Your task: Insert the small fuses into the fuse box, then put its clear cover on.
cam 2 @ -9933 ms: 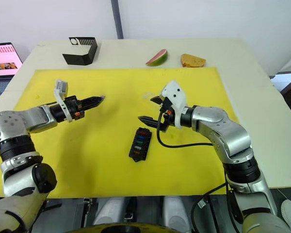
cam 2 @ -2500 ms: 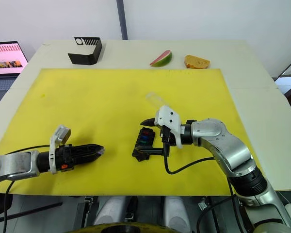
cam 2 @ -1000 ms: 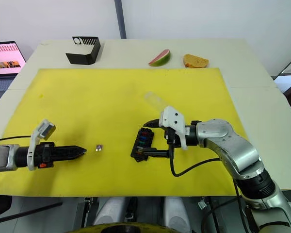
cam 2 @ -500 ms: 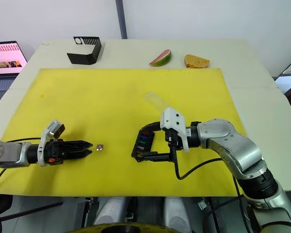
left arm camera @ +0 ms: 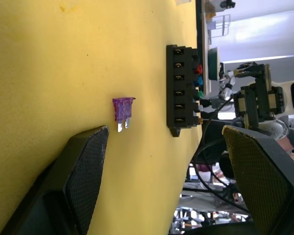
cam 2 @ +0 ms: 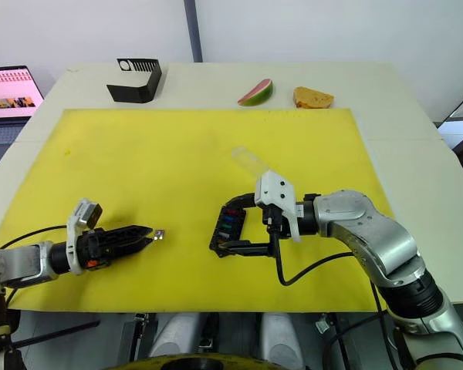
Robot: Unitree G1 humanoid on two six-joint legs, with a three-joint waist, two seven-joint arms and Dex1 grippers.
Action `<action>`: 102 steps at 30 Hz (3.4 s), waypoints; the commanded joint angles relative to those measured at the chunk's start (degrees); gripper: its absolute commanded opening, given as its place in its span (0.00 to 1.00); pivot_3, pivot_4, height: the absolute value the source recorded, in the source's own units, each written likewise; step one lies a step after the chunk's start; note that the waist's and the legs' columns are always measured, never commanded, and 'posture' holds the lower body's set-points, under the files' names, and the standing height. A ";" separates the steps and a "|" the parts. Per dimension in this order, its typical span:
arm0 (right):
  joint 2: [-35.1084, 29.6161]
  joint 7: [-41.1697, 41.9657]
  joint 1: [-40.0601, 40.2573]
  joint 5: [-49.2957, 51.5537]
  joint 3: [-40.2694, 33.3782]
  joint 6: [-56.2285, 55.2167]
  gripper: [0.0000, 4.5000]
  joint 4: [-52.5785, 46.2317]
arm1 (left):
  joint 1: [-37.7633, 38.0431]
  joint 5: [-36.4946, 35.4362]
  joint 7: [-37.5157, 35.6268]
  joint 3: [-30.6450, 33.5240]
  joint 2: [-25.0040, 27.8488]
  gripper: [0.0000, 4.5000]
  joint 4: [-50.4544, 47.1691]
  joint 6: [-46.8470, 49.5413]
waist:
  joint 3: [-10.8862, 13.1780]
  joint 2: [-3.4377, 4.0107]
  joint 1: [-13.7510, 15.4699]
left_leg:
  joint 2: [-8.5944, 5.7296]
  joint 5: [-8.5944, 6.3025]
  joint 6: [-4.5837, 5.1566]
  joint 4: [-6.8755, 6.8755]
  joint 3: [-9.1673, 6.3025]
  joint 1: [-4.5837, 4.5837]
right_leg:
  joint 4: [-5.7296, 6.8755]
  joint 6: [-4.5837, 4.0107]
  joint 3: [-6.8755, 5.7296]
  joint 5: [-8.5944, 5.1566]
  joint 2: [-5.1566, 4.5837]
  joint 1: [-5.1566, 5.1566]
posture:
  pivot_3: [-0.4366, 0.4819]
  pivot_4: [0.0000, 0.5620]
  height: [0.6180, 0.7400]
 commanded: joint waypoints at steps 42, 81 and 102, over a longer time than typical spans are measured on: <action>0.10 -0.47 -1.59 -0.93 -1.23 -1.43 1.00 -0.10 | -0.98 6.32 3.78 -1.76 -3.37 0.02 0.63 -0.72 | -0.11 0.19 -0.08 | -0.02 0.03 -0.05 -0.02 0.00 0.11 | 0.02 -0.01 0.00 0.00 0.00 0.08 | 0.48 0.27 1.00; 13.49 -31.80 -11.20 47.05 -16.32 28.69 0.87 6.76 | -25.20 4.83 -19.57 -18.25 3.69 0.00 -14.75 -13.12 | -0.09 0.17 -0.57 | 0.00 0.18 -0.29 -0.04 0.00 -0.03 | -0.06 -0.01 -0.01 0.00 0.04 -0.02 | 0.48 0.27 1.00; 10.58 -33.13 -11.38 47.99 -13.60 27.71 0.61 6.59 | -27.17 6.91 -21.52 -19.99 2.89 0.00 -13.84 -16.12 | -0.07 0.14 -0.57 | 0.00 0.04 -0.03 -0.03 0.00 -0.05 | -0.06 0.00 -0.01 0.01 0.06 -0.03 | 0.48 0.27 1.00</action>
